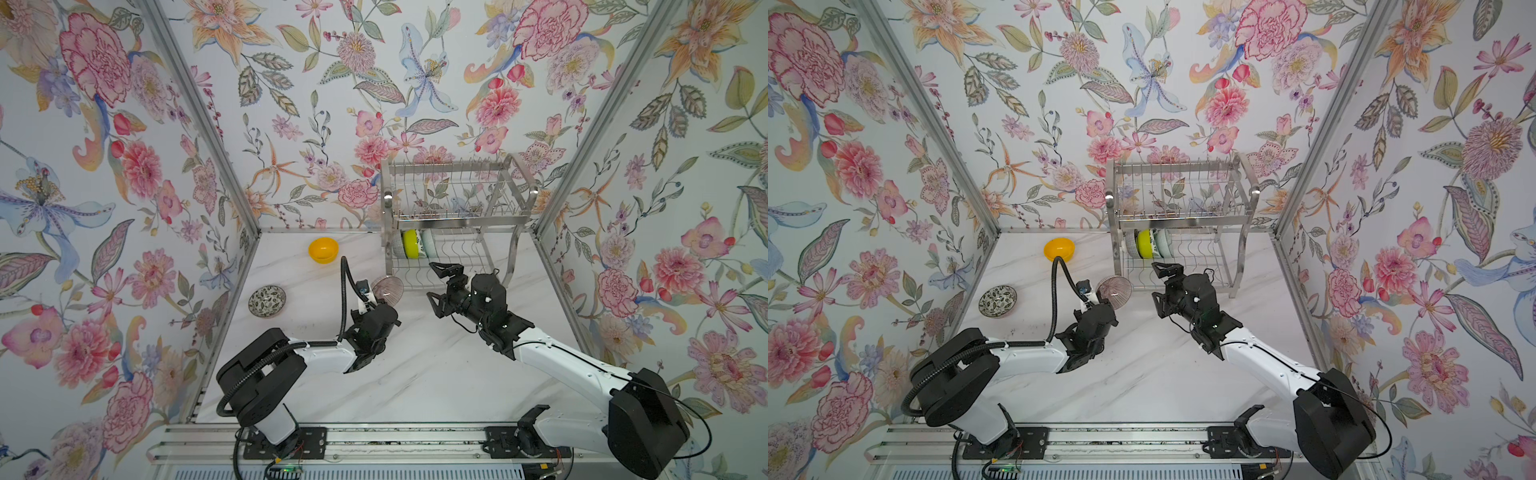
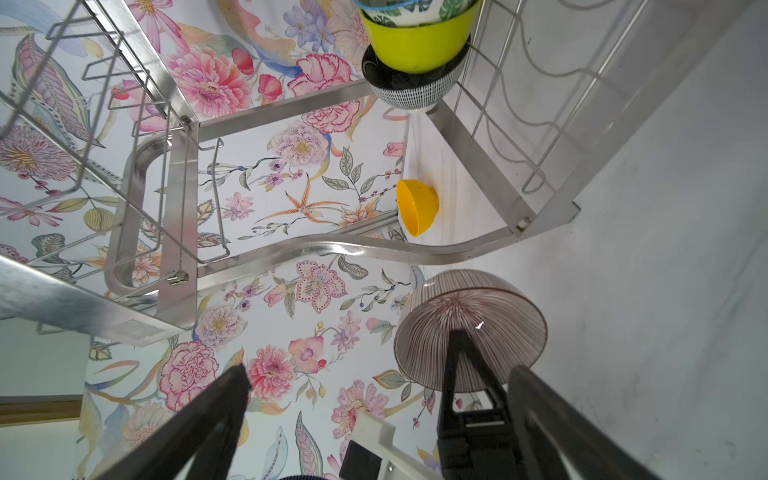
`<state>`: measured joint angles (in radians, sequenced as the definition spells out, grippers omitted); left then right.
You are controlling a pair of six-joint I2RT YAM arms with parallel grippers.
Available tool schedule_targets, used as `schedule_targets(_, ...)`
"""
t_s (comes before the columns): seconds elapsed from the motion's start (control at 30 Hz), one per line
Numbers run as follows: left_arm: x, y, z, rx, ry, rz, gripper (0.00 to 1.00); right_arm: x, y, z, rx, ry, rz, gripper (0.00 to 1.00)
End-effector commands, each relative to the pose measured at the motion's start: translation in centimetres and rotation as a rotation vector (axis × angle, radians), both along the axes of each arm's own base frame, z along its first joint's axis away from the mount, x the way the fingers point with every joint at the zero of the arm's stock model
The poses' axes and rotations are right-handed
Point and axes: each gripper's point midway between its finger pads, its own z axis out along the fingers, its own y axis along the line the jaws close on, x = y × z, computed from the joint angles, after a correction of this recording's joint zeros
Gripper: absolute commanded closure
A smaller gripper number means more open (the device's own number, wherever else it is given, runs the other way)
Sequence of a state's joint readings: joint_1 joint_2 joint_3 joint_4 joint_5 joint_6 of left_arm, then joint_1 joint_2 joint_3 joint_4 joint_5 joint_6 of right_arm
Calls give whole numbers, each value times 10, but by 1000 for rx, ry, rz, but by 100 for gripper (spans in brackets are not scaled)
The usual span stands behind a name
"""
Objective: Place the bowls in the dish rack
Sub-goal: 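Release the left gripper and carry the bowl toward the rack with right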
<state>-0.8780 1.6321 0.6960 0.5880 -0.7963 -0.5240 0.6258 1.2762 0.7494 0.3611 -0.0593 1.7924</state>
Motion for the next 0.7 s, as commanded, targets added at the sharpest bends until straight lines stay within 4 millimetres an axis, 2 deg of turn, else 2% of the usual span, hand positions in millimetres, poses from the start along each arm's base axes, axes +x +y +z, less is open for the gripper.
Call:
schedule_targets(0.0, 4, -10, 20, -61, -80, -2, 100, 6, 11, 19, 120, 0, -43, 5)
schedule_targets(0.27, 0, -23, 21, -54, -103, -42, 100, 12, 38, 17, 178, 33, -44, 17)
schedule_targets(0.5, -2, -27, 22, -41, -116, -56, 100, 21, 48, 16, 199, 45, -53, 28)
schedule_targets(0.67, -3, -31, 22, -35, -119, -61, 100, 25, 52, 15, 210, 53, -65, 33)
